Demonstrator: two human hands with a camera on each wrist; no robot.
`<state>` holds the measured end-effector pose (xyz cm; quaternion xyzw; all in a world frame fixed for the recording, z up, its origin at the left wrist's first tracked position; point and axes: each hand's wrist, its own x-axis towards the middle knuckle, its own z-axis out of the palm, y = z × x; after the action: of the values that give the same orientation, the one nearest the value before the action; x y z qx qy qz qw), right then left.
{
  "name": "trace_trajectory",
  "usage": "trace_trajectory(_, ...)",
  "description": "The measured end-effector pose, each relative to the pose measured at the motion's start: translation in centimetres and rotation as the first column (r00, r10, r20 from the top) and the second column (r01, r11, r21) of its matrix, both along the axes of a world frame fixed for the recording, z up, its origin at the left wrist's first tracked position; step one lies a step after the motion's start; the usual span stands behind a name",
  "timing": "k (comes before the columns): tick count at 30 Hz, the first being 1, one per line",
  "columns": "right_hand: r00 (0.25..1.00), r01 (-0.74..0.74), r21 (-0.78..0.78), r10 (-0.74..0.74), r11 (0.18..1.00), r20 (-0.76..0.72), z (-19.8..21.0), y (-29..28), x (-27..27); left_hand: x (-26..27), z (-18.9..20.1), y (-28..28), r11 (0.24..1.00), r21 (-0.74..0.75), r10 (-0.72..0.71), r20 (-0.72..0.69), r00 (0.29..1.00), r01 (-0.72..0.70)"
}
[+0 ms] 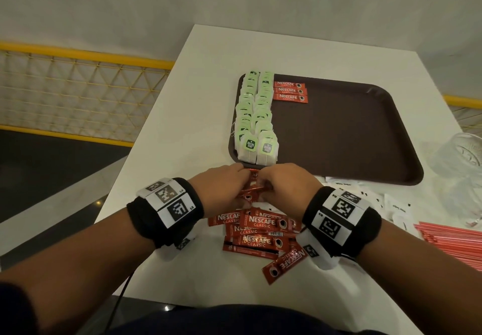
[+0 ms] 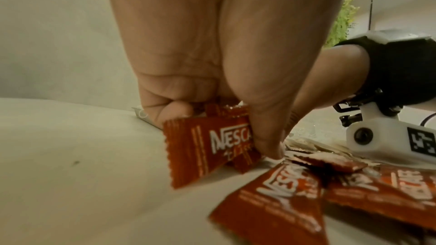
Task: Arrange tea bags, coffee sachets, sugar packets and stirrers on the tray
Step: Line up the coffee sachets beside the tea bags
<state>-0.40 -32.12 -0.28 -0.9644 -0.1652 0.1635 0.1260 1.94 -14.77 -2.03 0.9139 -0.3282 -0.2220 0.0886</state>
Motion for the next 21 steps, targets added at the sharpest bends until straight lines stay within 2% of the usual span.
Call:
trace_trajectory(10,0.997,0.077,0.128,-0.076,0.989,-0.013,0.3,-1.3,0.5,-0.5,-0.5,-0.6,0.99,0.118,-0.096,0.199,0.975,0.074)
trace_trajectory(15,0.992,0.126,0.182,-0.119,0.975,-0.05,0.4,-2.7,0.5,-0.1,0.0,-0.1,1.0,0.02,-0.024,0.052,0.998,0.023)
trace_trajectory(21,0.983,0.181,0.364,-0.169,0.914,-0.067,1.1,-4.1,0.9,1.0,1.5,0.9,0.989,-0.139,0.048,-0.083,0.995,-0.059)
